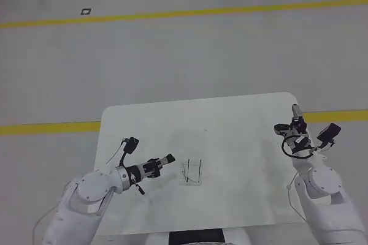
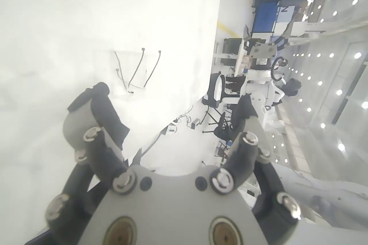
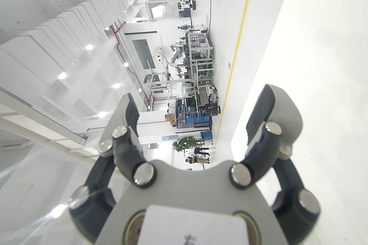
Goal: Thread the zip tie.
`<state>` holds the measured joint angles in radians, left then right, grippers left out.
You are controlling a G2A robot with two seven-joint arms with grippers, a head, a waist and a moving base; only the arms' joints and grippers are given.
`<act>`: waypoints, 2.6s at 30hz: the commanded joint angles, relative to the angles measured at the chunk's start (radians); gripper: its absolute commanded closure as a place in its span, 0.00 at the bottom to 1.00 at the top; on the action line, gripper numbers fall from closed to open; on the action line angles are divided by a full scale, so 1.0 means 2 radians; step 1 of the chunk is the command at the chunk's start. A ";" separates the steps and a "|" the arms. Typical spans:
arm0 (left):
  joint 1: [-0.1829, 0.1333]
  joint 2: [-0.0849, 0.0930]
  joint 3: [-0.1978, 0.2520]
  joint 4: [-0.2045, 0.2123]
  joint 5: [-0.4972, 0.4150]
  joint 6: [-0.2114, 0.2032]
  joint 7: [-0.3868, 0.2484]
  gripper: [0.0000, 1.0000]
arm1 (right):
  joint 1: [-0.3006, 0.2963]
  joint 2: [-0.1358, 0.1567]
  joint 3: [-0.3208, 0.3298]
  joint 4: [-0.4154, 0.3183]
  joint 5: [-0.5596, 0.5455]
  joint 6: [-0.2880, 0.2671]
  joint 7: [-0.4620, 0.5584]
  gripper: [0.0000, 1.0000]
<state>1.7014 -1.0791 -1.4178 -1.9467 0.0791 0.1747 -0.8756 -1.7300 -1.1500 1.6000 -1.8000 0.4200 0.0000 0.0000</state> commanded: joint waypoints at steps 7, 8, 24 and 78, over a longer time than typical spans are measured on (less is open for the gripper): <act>-0.034 0.004 0.042 0.010 -0.003 -0.002 -0.071 0.00 | 0.000 0.000 0.000 0.000 0.000 0.000 0.000 0.00; -0.039 0.004 0.045 0.014 -0.008 0.001 -0.073 0.00 | 0.000 0.000 0.000 0.000 0.000 0.000 0.000 0.00; -0.074 0.004 0.074 0.021 0.008 0.003 -0.087 0.00 | 0.000 0.000 0.000 0.000 0.000 0.000 0.000 0.00; -0.183 -0.007 0.213 0.043 0.148 0.083 -0.103 0.00 | 0.000 0.000 0.000 0.000 0.000 0.000 0.000 0.00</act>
<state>1.3348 -1.0921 -0.9925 -1.8609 0.3740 0.3401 -1.0812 -1.7300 -1.1500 1.6000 -1.8000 0.4200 0.0000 0.0000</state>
